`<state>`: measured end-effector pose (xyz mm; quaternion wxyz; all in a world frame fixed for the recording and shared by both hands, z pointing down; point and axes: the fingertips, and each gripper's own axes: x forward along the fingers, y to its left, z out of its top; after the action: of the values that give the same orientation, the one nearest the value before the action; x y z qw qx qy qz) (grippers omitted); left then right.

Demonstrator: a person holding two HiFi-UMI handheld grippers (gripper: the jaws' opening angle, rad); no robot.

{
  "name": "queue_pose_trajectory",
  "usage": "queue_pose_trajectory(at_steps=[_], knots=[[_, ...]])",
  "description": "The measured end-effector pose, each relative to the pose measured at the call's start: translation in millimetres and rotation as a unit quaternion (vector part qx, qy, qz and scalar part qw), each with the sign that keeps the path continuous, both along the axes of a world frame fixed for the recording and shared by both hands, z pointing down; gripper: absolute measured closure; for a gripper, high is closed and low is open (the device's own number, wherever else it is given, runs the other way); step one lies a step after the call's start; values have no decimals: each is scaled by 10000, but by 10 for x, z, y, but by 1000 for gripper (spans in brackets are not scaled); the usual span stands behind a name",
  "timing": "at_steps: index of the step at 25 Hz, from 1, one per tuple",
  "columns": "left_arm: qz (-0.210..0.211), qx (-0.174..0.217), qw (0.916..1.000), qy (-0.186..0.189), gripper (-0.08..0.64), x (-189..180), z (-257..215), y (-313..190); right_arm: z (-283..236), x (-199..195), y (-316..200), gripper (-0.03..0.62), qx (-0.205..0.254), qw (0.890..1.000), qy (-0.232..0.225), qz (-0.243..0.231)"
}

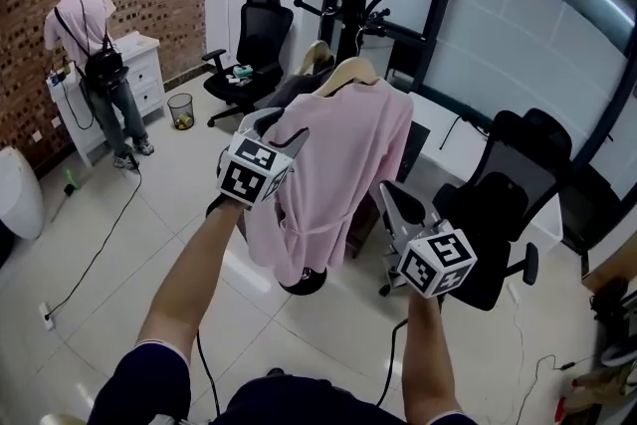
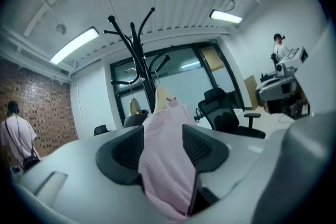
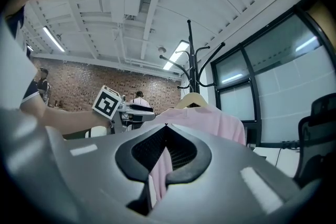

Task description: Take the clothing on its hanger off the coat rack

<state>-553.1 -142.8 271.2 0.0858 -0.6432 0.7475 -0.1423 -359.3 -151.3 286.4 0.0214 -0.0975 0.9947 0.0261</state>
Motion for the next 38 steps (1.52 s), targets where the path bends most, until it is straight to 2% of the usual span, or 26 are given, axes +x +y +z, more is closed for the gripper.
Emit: queue_pose_trajectory(at_steps=[3,6,10,13,17,19,22,23,32,38], knots=[[-10,-324,9987,-401,319,-106,-84,-237,0,87,-103,591,-4,9999,-4,131],[71,-819,9948,-602,311,-193,-109,-461,-14,173,-183,591,-10,9997,-32,251],[237,-1521,9860,-644,313,-306,29,-686,-15,285,-289,591,-9,9992,-53,407],[316,-1817,9804,-687,313,-305,181,-757,-1,343,-338,591,-19,9988,-52,491],[251,-1891,9783,-810,322,-229,338,-842,18,366,-372,591,-39,9985,-20,546],[222,-1800,9804,-772,370,-189,378,-867,49,370,-368,591,-59,9985,2,540],[223,-1520,9874,-373,470,-170,350,-868,92,376,-362,591,-90,9986,26,528],[196,-1474,9885,-285,482,-179,342,-863,101,384,-360,591,-93,9986,31,527],[70,-1658,9861,12,495,-133,291,-763,91,542,-367,591,-73,9980,32,632],[-26,-1654,9862,-36,495,-152,125,-695,83,642,-390,591,-71,9974,53,715]])
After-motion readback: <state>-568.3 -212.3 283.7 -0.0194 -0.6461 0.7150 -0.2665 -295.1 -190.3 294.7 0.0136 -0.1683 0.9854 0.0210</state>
